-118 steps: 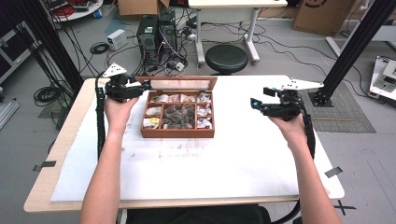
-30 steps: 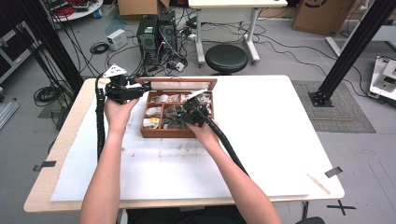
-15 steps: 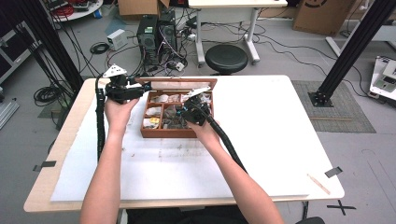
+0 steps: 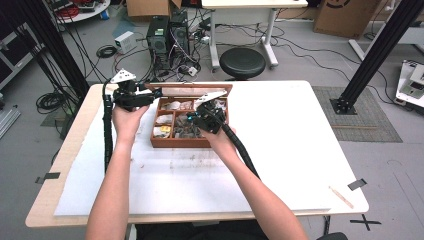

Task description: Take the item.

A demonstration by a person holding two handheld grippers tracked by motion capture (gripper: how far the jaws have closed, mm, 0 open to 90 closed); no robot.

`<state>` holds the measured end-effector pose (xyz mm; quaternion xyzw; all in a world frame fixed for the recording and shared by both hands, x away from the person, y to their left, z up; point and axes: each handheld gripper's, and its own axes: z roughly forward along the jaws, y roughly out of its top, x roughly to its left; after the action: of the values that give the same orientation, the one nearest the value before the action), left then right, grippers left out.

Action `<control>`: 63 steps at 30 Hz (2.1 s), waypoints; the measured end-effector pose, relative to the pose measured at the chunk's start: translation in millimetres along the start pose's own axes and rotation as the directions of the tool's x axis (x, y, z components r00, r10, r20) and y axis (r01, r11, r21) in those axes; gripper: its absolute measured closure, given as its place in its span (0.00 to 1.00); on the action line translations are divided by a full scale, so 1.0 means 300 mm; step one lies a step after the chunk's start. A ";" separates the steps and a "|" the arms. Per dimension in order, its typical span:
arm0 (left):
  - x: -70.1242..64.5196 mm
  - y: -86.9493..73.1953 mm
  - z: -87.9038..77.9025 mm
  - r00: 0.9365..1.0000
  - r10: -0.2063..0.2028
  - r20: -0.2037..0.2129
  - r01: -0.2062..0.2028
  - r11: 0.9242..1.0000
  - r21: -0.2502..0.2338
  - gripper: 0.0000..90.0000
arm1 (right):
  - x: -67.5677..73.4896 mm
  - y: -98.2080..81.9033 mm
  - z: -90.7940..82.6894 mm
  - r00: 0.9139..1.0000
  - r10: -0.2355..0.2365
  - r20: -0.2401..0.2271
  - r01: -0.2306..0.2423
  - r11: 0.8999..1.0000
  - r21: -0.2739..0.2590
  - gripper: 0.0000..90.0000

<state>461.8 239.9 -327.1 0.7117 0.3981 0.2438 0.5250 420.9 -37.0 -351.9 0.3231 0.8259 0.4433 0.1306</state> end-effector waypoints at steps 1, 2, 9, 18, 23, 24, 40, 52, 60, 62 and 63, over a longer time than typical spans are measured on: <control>0.000 0.000 0.000 1.000 0.000 0.001 0.000 1.000 0.001 0.42 | 0.001 0.003 -0.006 1.000 -0.002 -0.002 0.002 1.000 -0.005 1.00; 0.000 0.000 0.000 1.000 0.000 0.001 0.000 1.000 0.001 0.42 | 0.003 0.005 -0.014 1.000 -0.002 -0.003 0.002 1.000 -0.006 1.00; 0.000 0.001 0.000 1.000 -0.002 0.000 0.002 1.000 0.002 0.42 | 0.002 0.021 -0.060 1.000 -0.007 -0.012 0.007 1.000 -0.018 1.00; 0.001 0.003 0.003 1.000 -0.003 -0.001 0.003 1.000 -0.001 0.42 | 0.017 0.051 -0.171 0.999 -0.037 -0.022 0.036 0.998 -0.045 1.00; 0.000 0.004 0.002 1.000 -0.002 -0.003 0.002 1.000 0.003 0.42 | 0.019 0.048 -0.227 0.998 -0.050 -0.032 0.048 0.997 -0.057 1.00; -0.001 0.004 0.003 1.000 -0.004 -0.004 0.004 1.000 0.002 0.42 | 0.018 0.047 -0.238 0.998 -0.053 -0.033 0.051 0.997 -0.061 1.00; 0.000 0.006 0.003 1.000 -0.005 -0.005 0.005 1.000 0.003 0.42 | -0.039 0.015 -0.387 0.999 -0.035 -0.036 0.031 0.995 -0.099 1.00; -0.001 0.006 0.003 1.000 -0.007 -0.007 0.007 1.000 0.005 0.42 | -0.117 -0.063 -0.519 1.000 -0.015 -0.007 0.014 0.992 -0.128 1.00; -0.001 0.008 0.004 1.000 -0.004 -0.010 0.005 1.000 0.006 0.42 | -0.166 -0.128 -0.609 1.000 0.003 0.028 0.001 0.989 -0.147 1.00; -0.001 0.008 0.005 1.000 -0.006 -0.011 0.006 1.000 0.005 0.42 | -0.176 -0.144 -0.633 0.999 0.008 0.038 -0.002 0.989 -0.147 1.00; -0.001 0.008 0.005 1.000 -0.006 -0.011 0.006 1.000 0.005 0.42 | -0.176 -0.144 -0.633 0.999 0.008 0.038 -0.002 0.989 -0.147 1.00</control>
<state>463.4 238.5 -325.2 0.7103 0.4038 0.2451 0.5219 347.5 -211.6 -282.3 0.3231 0.7874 0.4970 0.1690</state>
